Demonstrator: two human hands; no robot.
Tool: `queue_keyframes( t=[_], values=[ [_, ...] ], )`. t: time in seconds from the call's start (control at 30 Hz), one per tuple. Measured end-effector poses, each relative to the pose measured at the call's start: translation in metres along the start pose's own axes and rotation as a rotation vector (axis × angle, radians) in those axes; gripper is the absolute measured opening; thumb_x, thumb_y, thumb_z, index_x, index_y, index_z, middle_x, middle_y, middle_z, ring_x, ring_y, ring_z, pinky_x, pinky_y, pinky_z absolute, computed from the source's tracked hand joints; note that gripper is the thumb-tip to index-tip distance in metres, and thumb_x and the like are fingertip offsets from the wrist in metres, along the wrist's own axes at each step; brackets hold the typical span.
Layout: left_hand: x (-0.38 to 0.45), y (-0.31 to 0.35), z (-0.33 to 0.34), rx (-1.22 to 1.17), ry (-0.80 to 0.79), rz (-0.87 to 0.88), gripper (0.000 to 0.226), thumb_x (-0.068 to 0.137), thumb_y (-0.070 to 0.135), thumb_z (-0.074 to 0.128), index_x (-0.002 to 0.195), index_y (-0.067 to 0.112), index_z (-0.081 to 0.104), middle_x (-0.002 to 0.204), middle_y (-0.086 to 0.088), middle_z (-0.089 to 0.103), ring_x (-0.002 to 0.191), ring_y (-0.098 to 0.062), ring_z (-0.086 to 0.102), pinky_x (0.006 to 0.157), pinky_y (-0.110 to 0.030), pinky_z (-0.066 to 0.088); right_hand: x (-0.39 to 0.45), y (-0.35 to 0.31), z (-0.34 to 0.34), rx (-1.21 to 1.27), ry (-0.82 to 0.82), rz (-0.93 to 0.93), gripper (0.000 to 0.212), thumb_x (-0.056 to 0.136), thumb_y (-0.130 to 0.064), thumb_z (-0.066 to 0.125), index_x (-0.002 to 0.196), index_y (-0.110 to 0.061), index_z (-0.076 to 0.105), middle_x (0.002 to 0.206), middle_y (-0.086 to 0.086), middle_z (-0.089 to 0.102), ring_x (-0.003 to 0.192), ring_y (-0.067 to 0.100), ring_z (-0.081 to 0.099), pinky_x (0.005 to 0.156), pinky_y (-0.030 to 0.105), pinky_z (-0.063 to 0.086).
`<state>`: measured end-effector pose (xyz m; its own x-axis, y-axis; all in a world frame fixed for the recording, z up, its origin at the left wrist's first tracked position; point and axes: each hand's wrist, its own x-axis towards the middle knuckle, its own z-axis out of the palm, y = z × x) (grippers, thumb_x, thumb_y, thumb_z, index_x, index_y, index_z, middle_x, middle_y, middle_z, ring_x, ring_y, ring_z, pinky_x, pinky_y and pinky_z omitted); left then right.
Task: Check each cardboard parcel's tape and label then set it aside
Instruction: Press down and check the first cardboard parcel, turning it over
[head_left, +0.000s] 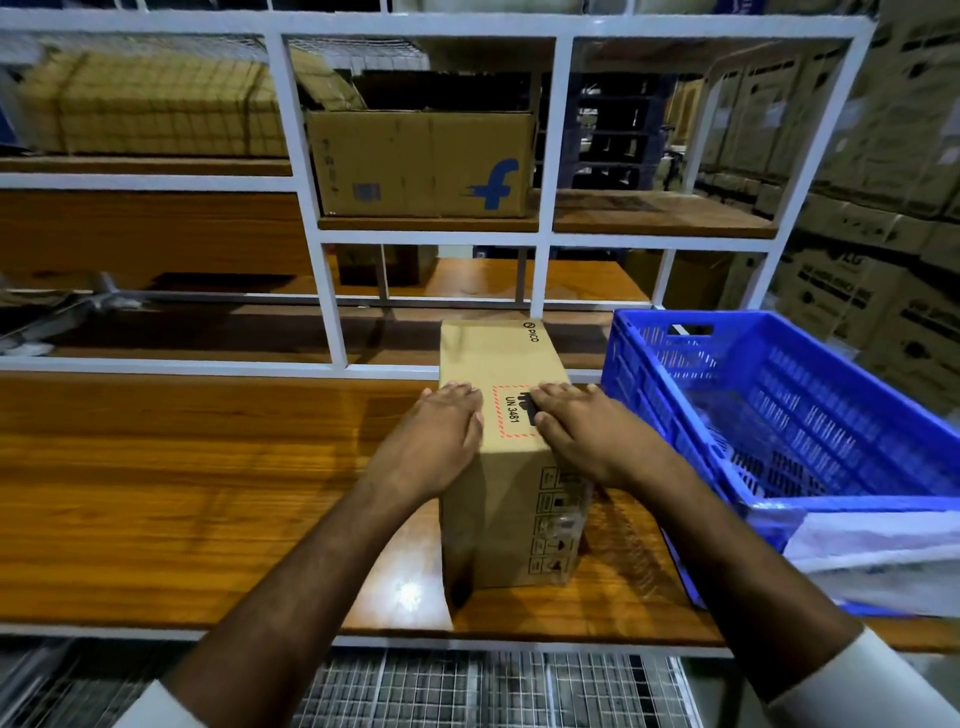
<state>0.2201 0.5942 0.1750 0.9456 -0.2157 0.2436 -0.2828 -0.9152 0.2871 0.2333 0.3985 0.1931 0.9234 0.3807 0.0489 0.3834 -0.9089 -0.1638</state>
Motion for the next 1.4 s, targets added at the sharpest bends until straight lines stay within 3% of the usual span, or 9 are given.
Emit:
queue_keyframes(
  t=[0.3,0.6,0.73,0.8,0.9,0.97,1.07,1.27,1.4],
  values=[
    [-0.028,0.017,0.021,0.123,0.116,0.145,0.052,0.106,0.043,0.023,0.155,0.027,0.022,0.161,0.008,0.025,0.147,-0.006,0.018,0.114,-0.021,0.000,-0.021,-0.015,0.023,-0.003,0.121,-0.090,0.052,0.106,-0.042,0.027,0.156,-0.025,0.022,0.162,-0.004,0.024,0.149,0.009,0.016,0.121,0.030,0.007],
    [-0.047,-0.003,0.034,-0.224,0.214,0.076,0.045,0.105,0.035,0.036,0.148,0.026,0.040,0.154,0.010,0.036,0.144,0.000,0.021,0.119,-0.023,0.015,-0.054,0.001,0.027,0.170,0.255,-0.066,0.049,0.100,-0.040,0.050,0.147,-0.032,0.041,0.154,-0.012,0.038,0.144,0.003,0.027,0.120,0.035,0.026],
    [-0.026,-0.003,0.023,-0.471,0.255,-0.087,0.043,0.104,0.029,0.043,0.147,0.021,0.043,0.154,0.008,0.035,0.143,-0.008,0.028,0.111,-0.023,0.026,-0.036,0.006,0.019,0.336,0.230,0.009,0.052,0.100,-0.042,0.048,0.147,-0.021,0.042,0.155,-0.002,0.037,0.144,0.011,0.032,0.118,0.035,0.031],
    [-0.009,-0.009,0.012,-0.639,0.136,-0.181,0.046,0.105,0.024,0.042,0.150,0.022,0.036,0.155,0.011,0.030,0.138,-0.009,0.036,0.101,-0.019,0.038,-0.021,0.014,0.012,0.405,0.192,0.078,0.057,0.101,-0.045,0.045,0.150,-0.018,0.037,0.155,0.002,0.038,0.134,0.016,0.047,0.106,0.027,0.042],
    [0.023,-0.016,0.006,-1.005,-0.065,-0.334,0.039,0.103,0.016,0.042,0.141,0.025,0.038,0.138,-0.002,0.056,0.117,-0.016,0.058,0.082,-0.029,0.054,0.011,0.028,0.007,0.497,0.085,0.105,0.048,0.100,-0.045,0.050,0.141,-0.021,0.047,0.134,-0.009,0.058,0.103,0.006,0.059,0.081,0.018,0.046],
    [0.044,-0.018,0.004,-1.076,-0.107,-0.473,0.031,0.102,0.019,0.043,0.133,0.016,0.044,0.123,-0.011,0.064,0.108,-0.025,0.064,0.084,-0.043,0.056,0.036,0.037,0.006,0.659,0.022,0.148,0.040,0.096,-0.045,0.058,0.129,-0.023,0.053,0.120,-0.014,0.064,0.097,0.004,0.064,0.085,0.025,0.052],
    [0.064,-0.019,0.006,-1.179,-0.135,-0.591,0.023,0.103,0.028,0.045,0.114,0.012,0.059,0.112,-0.013,0.070,0.104,-0.028,0.068,0.097,-0.050,0.051,0.066,0.044,0.009,0.946,-0.060,0.262,0.041,0.093,-0.041,0.063,0.126,-0.018,0.058,0.109,-0.002,0.073,0.094,0.013,0.072,0.090,0.039,0.057],
    [0.065,-0.022,0.015,-1.198,-0.046,-0.495,0.029,0.102,0.024,0.050,0.129,0.011,0.054,0.114,-0.009,0.070,0.100,-0.022,0.069,0.090,-0.045,0.056,0.063,0.050,0.015,0.981,-0.024,0.217,0.054,0.088,-0.042,0.070,0.131,-0.014,0.051,0.111,-0.001,0.072,0.096,0.014,0.072,0.090,0.042,0.057],
    [0.049,-0.023,0.024,-1.117,0.073,-0.328,0.041,0.099,0.021,0.056,0.137,0.022,0.041,0.126,-0.002,0.063,0.107,-0.015,0.065,0.084,-0.037,0.058,0.038,0.052,0.026,0.999,0.126,0.193,0.063,0.081,-0.041,0.078,0.129,-0.027,0.040,0.118,-0.006,0.065,0.104,0.012,0.068,0.088,0.039,0.057]
  ],
)
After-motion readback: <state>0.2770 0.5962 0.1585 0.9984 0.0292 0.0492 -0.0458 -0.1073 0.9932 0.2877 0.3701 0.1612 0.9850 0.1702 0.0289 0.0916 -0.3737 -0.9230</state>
